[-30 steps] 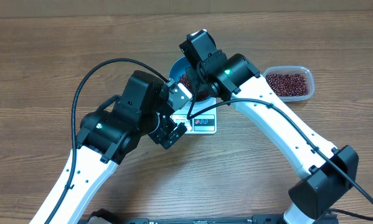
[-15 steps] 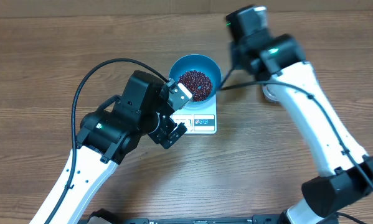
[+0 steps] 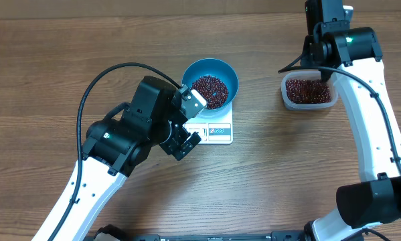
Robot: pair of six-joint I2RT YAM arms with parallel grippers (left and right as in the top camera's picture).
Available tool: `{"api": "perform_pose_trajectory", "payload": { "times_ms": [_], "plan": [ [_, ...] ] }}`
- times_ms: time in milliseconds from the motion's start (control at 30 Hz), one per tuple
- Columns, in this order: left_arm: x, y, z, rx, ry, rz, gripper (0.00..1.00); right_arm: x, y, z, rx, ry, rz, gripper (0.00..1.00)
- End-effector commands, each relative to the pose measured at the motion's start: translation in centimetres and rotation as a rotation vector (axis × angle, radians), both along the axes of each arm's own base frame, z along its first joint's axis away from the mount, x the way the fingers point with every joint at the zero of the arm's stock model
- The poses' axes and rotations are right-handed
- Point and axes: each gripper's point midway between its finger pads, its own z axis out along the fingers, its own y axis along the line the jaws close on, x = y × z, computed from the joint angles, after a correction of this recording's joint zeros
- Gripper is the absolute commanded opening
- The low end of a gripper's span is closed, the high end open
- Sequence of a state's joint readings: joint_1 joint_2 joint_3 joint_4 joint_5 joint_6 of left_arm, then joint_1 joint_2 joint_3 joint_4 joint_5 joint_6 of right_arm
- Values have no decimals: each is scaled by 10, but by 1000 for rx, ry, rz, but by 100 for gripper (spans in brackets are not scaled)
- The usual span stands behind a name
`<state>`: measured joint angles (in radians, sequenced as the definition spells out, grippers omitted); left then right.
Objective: Scoop item into bowl and weigh 150g on scale
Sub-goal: 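Move the empty scoop back to the bean tub with the right gripper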
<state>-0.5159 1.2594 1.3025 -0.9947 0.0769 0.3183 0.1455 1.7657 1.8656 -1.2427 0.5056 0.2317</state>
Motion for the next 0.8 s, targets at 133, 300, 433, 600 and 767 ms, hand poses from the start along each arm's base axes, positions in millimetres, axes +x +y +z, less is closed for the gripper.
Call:
{"api": "perform_pose_trajectory", "payload": {
  "times_ms": [133, 300, 433, 600, 767],
  "plan": [
    [5, 1, 10, -1, -35, -4, 100, 7, 0, -33, -18, 82, -10, 4],
    [5, 1, 10, -1, -35, -4, 100, 11, 0, -50, -23, 124, -10, 4],
    [5, 1, 10, -1, -35, -4, 100, 14, 0, -64, -28, 159, -12, 4],
    [5, 1, 10, -1, -35, -4, 100, 18, 0, -86, -36, 211, -12, 4],
    [5, 1, 10, -1, -35, -4, 100, 20, 1, -105, -41, 258, -11, 4]
  ]
}}
